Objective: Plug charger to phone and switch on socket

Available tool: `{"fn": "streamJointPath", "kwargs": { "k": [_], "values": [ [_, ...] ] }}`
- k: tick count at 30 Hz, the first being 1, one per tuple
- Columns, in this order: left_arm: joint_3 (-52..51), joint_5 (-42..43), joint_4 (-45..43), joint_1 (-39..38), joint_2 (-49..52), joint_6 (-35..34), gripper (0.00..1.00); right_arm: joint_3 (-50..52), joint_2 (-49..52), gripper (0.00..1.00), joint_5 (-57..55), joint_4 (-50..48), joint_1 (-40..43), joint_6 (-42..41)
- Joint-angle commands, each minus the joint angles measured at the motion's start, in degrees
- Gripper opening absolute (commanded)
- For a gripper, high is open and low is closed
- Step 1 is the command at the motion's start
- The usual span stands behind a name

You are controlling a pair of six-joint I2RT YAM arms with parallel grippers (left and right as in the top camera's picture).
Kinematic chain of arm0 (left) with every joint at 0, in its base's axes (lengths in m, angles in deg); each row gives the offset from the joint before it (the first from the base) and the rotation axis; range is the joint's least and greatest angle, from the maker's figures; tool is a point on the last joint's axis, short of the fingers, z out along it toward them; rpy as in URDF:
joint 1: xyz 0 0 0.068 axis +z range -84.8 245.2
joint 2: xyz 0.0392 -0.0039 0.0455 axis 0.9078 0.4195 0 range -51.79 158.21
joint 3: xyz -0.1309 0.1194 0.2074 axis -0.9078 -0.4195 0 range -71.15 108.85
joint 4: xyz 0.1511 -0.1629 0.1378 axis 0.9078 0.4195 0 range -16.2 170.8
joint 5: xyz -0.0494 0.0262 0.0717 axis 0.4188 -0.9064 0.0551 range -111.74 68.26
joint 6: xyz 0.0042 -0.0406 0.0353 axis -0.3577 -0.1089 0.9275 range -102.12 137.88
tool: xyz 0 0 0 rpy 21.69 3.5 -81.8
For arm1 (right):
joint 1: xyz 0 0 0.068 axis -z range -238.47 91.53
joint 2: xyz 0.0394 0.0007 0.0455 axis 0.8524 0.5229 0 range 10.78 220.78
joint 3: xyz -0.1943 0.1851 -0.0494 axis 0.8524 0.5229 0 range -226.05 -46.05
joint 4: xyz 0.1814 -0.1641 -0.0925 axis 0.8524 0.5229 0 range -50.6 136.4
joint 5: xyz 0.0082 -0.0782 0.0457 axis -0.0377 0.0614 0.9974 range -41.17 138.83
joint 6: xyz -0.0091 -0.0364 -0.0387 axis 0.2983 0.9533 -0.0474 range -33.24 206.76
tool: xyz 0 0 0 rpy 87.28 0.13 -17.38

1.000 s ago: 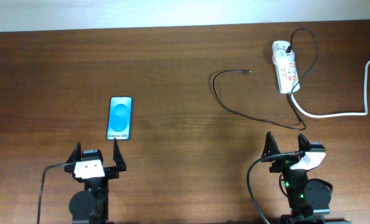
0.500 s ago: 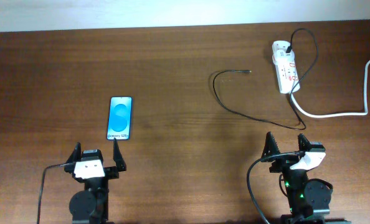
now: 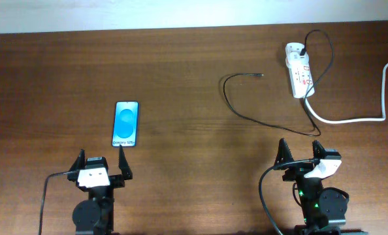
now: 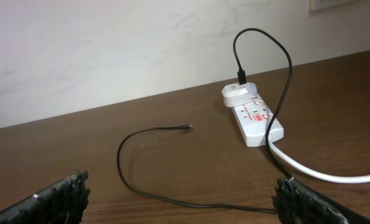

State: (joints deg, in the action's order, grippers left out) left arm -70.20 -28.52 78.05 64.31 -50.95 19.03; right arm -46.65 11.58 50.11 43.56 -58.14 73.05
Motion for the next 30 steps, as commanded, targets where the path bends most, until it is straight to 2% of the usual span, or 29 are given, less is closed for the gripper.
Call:
{"fn": "streamJointPath", "kwargs": {
  "k": [1, 30],
  "values": [
    [-0.4, 0.6, -0.1, 0.2, -0.4, 1.1, 0.99, 0.3, -0.4, 0.98, -0.9, 0.3, 0.1, -0.1],
    [-0.4, 0.6, -0.1, 0.1, -0.4, 1.1, 0.99, 0.3, -0.4, 0.98, -0.9, 0.3, 0.1, 0.0]
  ]
}}
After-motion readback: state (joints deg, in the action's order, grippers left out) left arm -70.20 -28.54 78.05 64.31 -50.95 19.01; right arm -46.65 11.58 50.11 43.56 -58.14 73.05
